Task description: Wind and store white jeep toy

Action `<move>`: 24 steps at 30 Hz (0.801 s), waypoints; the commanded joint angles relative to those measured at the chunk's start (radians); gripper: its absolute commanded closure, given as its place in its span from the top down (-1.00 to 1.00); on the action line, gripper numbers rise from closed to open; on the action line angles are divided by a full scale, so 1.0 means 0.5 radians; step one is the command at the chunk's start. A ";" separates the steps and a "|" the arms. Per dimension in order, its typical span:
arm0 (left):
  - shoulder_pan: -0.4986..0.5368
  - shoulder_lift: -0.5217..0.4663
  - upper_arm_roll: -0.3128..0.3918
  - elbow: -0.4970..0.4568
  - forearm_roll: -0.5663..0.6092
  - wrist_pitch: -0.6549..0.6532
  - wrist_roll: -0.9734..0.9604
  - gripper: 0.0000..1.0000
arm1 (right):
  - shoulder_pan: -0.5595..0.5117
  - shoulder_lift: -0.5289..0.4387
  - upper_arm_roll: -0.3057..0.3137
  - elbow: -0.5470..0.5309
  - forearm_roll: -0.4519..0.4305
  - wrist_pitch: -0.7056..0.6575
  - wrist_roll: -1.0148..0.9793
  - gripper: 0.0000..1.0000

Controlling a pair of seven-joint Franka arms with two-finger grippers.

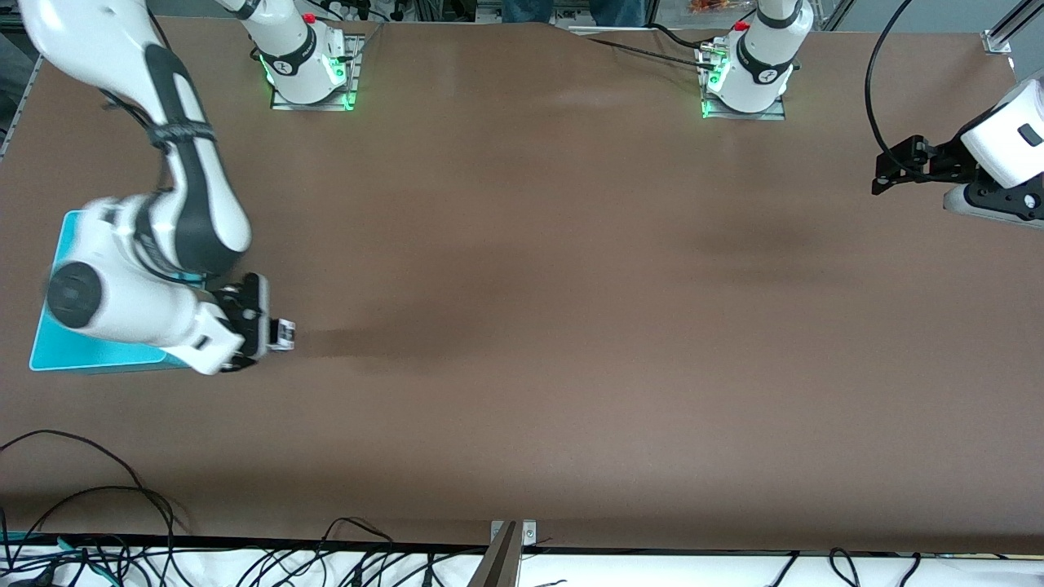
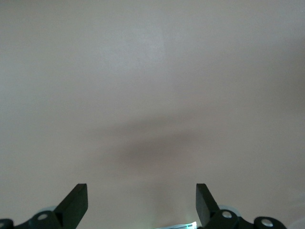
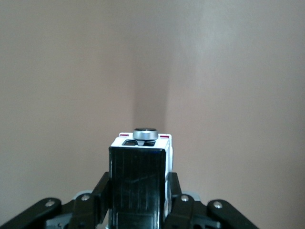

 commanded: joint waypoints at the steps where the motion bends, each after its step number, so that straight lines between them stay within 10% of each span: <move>1: 0.008 0.008 0.004 0.018 -0.041 -0.025 0.013 1.00 | -0.009 -0.208 -0.124 -0.039 -0.022 -0.264 0.019 -0.73; 24: 0.008 0.008 0.004 0.018 -0.041 -0.034 0.013 1.00 | -0.009 -0.401 -0.907 -0.385 0.033 -0.310 -0.692 -0.73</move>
